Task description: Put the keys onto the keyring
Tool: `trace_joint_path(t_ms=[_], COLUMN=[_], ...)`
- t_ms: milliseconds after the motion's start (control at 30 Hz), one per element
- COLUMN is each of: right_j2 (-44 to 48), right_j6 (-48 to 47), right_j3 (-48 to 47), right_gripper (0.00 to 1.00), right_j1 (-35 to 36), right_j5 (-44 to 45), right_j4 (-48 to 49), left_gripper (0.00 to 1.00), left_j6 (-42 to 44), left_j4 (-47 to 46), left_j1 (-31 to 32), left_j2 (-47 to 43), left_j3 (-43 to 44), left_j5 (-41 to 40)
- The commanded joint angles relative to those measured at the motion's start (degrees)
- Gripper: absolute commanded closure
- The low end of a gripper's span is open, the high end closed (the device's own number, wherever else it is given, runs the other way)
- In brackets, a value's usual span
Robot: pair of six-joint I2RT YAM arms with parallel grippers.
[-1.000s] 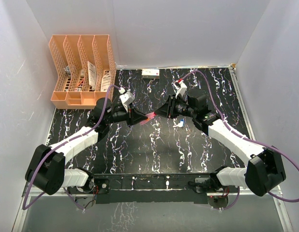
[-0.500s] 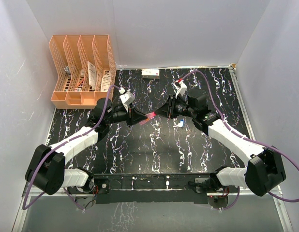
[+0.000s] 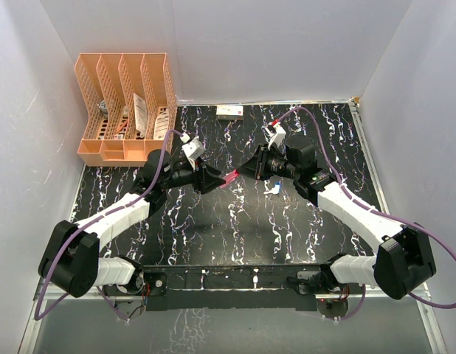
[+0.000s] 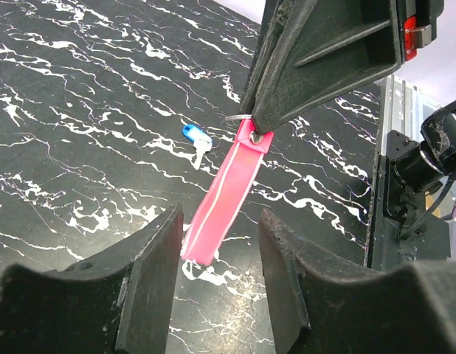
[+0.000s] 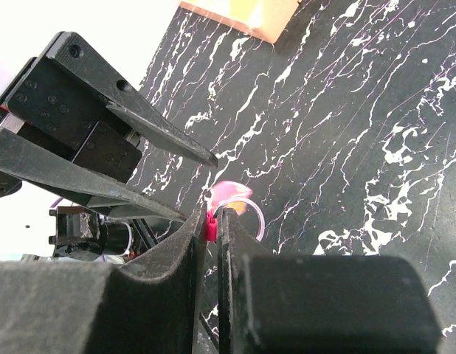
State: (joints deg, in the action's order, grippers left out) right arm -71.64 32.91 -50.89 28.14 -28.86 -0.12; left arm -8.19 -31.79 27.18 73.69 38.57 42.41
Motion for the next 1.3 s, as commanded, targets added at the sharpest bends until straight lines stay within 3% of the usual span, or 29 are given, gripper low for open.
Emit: trace_joint_path(t_ms=[0, 267, 733, 967, 1267], right_j2=[-0.2, -0.7, -1.6, -1.4, -1.4], right_j6=[-0.4, 0.1, 0.4, 0.3, 0.4], right_j3=[-2.5, -2.7, -3.9, -3.6, -3.6], right_gripper=[0.92, 0.92, 0.92, 0.92, 0.92], right_j1=[0.2, 0.2, 0.2, 0.2, 0.2], right_j5=[-0.1, -1.0, -1.6, -1.7, -1.8], right_j4=[3.0, 3.4, 3.0, 2.6, 2.4], left_gripper=[0.55, 0.48, 0.45, 0.46, 0.56], left_j6=[-1.1, -4.3, 5.9, 8.4, 11.3], left_j4=[-5.1, -14.6, -8.2, -7.7, -7.3], left_j1=[-0.2, 0.0, 6.1, 7.0, 7.9], left_j2=[-1.0, 3.0, 8.3, 8.6, 7.5], left_j3=[-0.3, 0.5, 5.8, 7.0, 6.8], left_j5=[2.1, 5.2, 3.2, 0.8, -2.4])
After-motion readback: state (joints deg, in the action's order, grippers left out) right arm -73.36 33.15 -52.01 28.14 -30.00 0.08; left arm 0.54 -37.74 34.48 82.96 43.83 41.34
